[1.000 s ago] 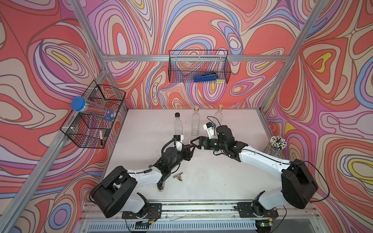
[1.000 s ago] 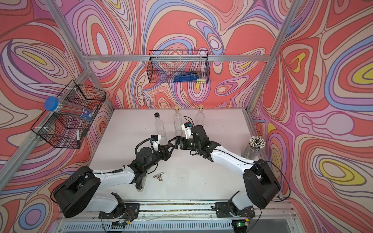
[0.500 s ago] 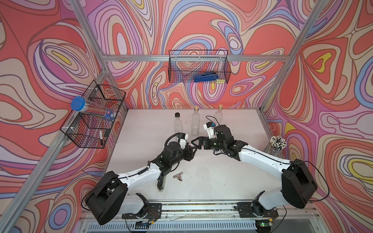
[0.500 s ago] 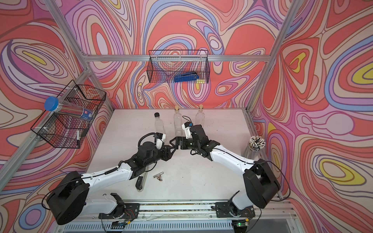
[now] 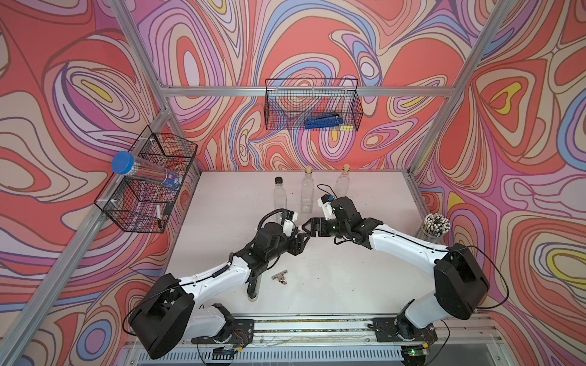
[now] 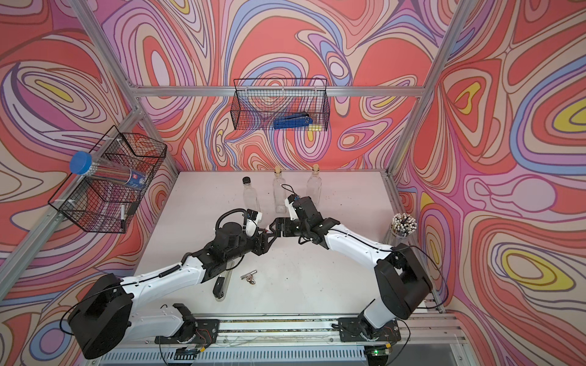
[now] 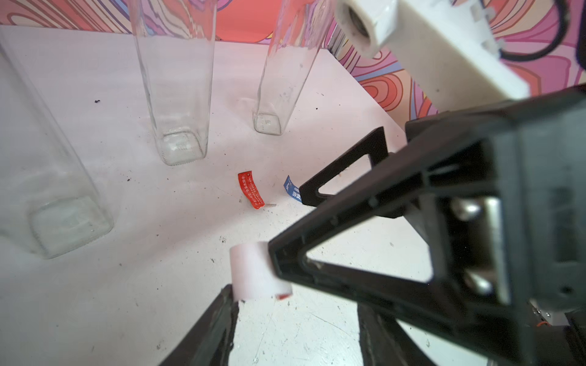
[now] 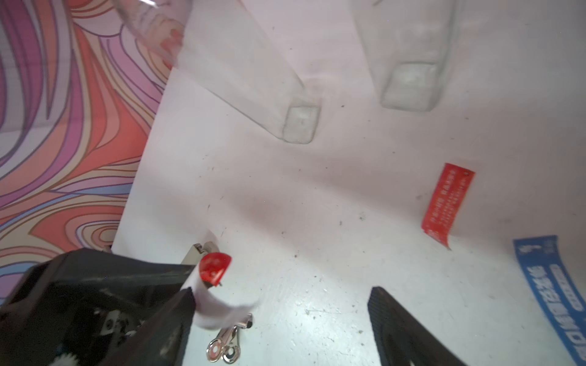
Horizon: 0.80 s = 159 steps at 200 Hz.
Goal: Remove the label from the bottle
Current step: Place the label at the center of the board.
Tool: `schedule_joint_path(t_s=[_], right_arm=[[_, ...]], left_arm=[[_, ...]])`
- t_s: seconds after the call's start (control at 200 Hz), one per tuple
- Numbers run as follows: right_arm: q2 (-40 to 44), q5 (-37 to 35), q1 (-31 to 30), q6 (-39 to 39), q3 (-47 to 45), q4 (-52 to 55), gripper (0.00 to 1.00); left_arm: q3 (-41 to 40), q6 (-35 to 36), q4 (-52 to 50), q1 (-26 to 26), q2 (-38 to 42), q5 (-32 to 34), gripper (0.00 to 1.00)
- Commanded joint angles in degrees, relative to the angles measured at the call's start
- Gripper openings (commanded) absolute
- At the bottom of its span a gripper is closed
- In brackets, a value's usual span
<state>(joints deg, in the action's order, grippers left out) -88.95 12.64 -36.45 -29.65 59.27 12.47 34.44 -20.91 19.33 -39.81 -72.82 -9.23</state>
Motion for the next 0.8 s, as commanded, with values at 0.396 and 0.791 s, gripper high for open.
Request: schedule_joint_path(t_s=[0.396,0.791], right_arm=[[1.4,-6.26,-0.14,2.26,-0.16,1.77,0.84],[3.5,0.6,-0.18,2.31,-1.26,0.66,0.84]], left_arm=[[2.16,1.34,-3.79,-0.18,1.91,2.82,0.68],[5.91,-3.64,-6.87,1.05,-3.83,10.99,0.65]])
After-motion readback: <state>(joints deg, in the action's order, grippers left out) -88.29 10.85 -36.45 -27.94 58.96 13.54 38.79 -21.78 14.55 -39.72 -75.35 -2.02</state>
